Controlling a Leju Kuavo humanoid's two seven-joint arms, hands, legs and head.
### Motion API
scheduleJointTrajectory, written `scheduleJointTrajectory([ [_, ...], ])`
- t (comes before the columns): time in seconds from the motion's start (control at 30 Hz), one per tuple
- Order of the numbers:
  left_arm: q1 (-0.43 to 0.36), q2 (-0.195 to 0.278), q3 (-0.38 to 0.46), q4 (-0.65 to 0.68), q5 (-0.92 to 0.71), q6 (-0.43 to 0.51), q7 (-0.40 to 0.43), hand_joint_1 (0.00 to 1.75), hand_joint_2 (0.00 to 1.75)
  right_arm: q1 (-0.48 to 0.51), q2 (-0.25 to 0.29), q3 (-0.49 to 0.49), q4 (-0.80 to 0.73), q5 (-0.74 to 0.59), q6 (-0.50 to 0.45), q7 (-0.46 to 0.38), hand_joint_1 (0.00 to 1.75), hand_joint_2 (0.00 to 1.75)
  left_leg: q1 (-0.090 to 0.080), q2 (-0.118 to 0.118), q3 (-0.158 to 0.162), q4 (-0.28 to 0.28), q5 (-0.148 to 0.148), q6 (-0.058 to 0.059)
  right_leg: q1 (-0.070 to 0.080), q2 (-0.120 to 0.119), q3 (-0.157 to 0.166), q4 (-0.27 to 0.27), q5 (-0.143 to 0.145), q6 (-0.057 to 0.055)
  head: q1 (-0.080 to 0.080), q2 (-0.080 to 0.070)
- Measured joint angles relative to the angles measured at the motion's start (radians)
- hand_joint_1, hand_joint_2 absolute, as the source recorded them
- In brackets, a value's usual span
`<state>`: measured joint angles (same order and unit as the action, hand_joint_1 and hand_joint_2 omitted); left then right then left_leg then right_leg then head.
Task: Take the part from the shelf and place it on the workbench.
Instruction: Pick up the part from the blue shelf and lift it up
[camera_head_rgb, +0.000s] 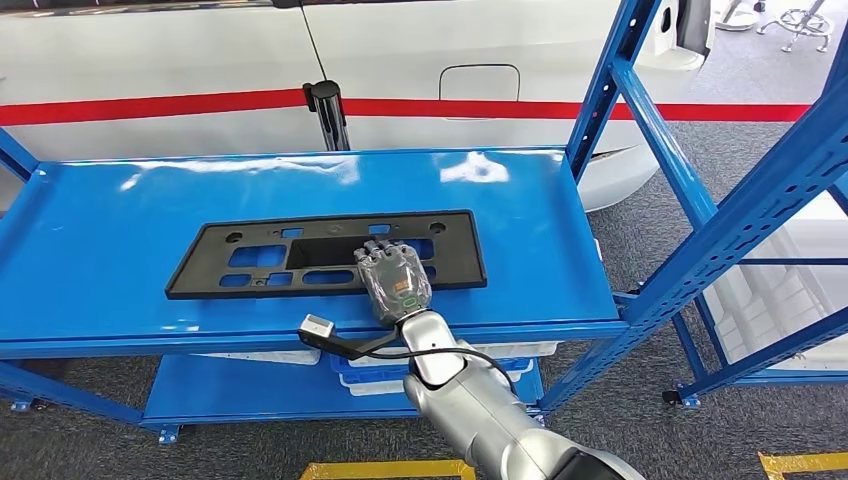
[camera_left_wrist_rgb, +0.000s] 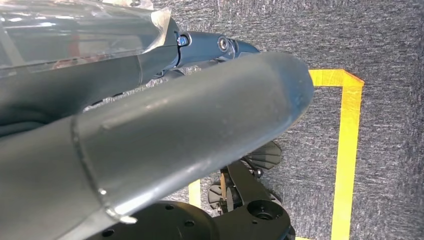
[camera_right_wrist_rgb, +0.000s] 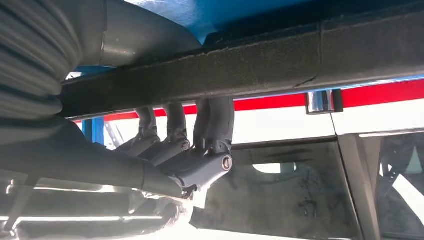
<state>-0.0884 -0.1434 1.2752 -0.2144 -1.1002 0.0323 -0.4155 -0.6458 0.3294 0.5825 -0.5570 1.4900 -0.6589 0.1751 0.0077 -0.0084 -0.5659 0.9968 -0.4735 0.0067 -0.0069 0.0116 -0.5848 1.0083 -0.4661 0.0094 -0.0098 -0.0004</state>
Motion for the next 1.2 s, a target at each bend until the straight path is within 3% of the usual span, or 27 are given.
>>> scheduleJointTrajectory([
  [1.1,-0.003,0.0,-0.014,0.0,-0.023,-0.001,-0.002,0.0,0.0,0.009,-0.022,-0.078,0.0,0.04,-0.025,0.003,1.68,1.75,0.0,0.0,0.002,0.0,0.0,0.0,0.0,0.0,0.001,0.0,0.0,0.0,0.0,0.0],
  [1.2,-0.004,0.0,-0.014,0.0,-0.022,0.005,0.002,0.0,0.0,0.039,-0.019,-0.102,-0.04,-0.062,-0.016,-0.097,1.73,1.75,0.0,0.0,0.003,0.0,0.0,0.0,0.0,0.0,0.002,0.0,0.0,0.0,0.0,0.0],
])
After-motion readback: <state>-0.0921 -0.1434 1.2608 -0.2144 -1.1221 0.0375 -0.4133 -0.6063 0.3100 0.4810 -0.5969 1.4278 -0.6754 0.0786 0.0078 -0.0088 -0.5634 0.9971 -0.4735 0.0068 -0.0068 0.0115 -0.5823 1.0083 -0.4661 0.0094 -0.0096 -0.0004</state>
